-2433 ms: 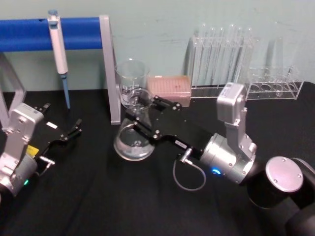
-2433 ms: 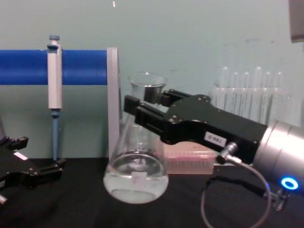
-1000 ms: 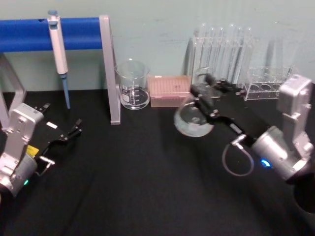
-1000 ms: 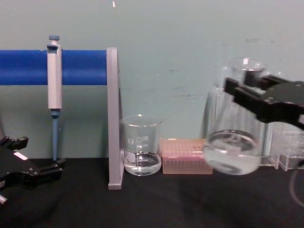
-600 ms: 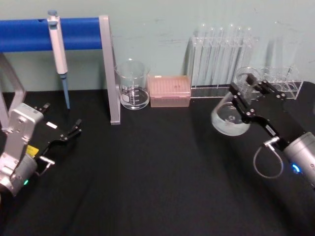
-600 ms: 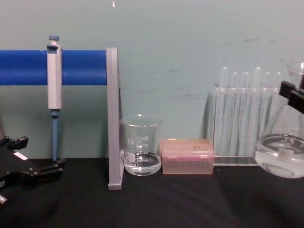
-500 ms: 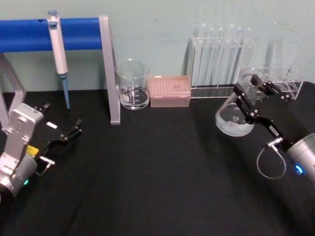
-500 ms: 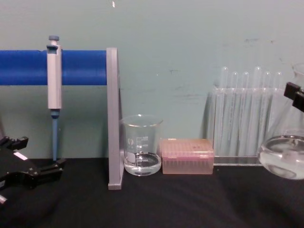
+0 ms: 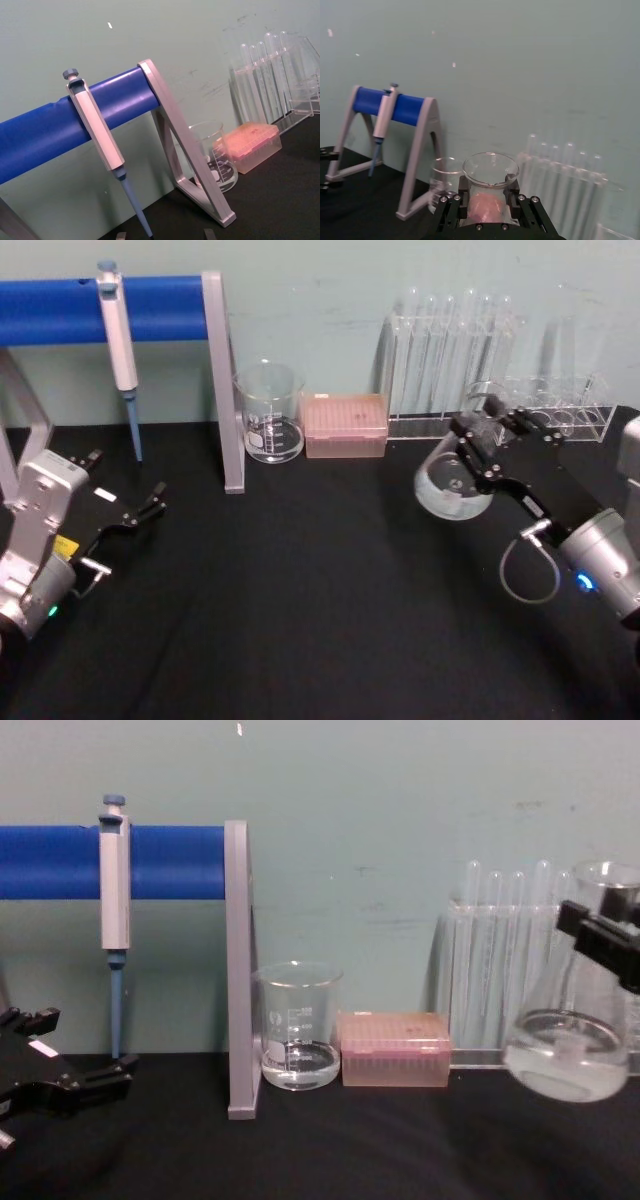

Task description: Grasp the erlenmeyer flask with one hand, shake it three times, then place it back.

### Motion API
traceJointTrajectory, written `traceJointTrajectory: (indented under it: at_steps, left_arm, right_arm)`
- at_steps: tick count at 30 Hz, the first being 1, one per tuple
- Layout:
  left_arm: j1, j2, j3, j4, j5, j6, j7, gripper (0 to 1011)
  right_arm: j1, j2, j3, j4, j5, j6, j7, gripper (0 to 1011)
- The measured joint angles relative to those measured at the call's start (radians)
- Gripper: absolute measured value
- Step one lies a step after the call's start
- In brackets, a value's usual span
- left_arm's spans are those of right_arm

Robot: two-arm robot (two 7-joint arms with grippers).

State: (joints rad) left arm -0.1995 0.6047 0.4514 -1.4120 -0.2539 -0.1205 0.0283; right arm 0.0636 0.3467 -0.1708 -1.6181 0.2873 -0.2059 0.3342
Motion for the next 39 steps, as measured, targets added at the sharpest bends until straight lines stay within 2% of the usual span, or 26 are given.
traceJointTrajectory:
  at_steps: [7, 14, 18, 25, 31, 39]
  left_arm:
    - [0.0, 0.0, 0.0, 0.0, 0.0, 0.0, 0.0, 1001]
    - [0.0, 0.0, 0.0, 0.0, 0.0, 0.0, 0.0, 1001]
    - [0.0, 0.0, 0.0, 0.0, 0.0, 0.0, 0.0, 1001]
    - [0.0, 0.0, 0.0, 0.0, 0.0, 0.0, 0.0, 1001]
    - [0.0, 0.0, 0.0, 0.0, 0.0, 0.0, 0.0, 1001]
    - [0.0, 0.0, 0.0, 0.0, 0.0, 0.0, 0.0, 1001]
  right_arm:
    - [0.043, -0.019, -0.049, 0.03, 0.005, 0.005, 0.054, 451]
    - [0.09, -0.037, -0.117, 0.069, 0.026, 0.009, 0.111, 451]
    - [0.122, -0.05, -0.168, 0.093, 0.041, 0.011, 0.149, 451]
    - [0.157, -0.06, -0.229, 0.113, 0.056, 0.015, 0.188, 451]
    - [0.172, -0.059, -0.259, 0.118, 0.065, 0.017, 0.196, 451]
    - [0.18, -0.051, -0.276, 0.119, 0.076, 0.018, 0.196, 451]
